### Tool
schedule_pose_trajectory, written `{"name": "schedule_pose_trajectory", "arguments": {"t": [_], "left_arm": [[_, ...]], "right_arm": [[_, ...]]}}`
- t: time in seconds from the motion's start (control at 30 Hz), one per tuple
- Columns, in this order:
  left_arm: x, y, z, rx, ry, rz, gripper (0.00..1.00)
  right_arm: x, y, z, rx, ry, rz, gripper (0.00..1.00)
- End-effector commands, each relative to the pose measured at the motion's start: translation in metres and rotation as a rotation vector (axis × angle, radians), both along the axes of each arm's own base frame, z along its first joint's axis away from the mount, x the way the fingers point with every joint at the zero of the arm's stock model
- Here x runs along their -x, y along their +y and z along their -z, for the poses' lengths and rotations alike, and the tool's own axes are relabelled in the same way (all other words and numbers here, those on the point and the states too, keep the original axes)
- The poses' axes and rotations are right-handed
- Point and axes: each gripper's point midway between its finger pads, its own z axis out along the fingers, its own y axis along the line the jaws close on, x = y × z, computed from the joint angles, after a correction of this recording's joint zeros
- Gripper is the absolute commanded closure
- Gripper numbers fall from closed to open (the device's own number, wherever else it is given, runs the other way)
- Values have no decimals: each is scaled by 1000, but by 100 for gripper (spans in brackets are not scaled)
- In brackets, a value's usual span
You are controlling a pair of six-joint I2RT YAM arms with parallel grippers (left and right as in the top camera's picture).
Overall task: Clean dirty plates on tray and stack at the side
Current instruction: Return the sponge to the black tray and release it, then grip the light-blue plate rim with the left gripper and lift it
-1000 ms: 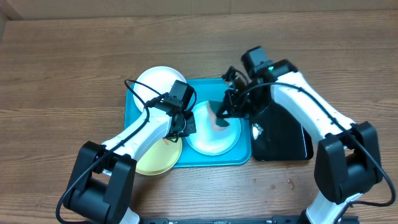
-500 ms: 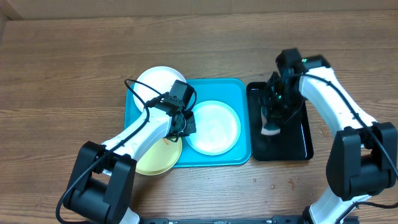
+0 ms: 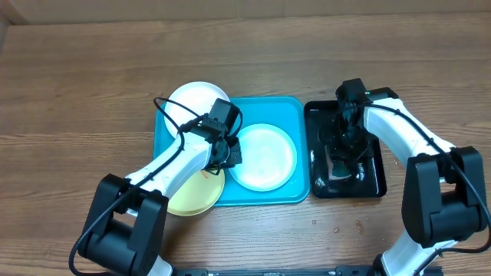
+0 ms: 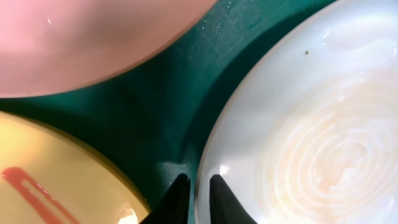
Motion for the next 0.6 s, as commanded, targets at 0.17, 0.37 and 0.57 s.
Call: {"name": "schedule_pose_trajectory", "arguments": {"t": [0.17,0.37,0.57], "left_arm": [[-7,-4,-3,8,-14,14,79],[-7,-4,-3,4,-14,13,78],[-6,-4,-1,3,-12,13,79]], "right_arm": [[-47,-15,-56,0,-145,64,37],[-64,-47,-73,0,-191,164,37],[-65,-87,-73,6,-190,328,36]]}}
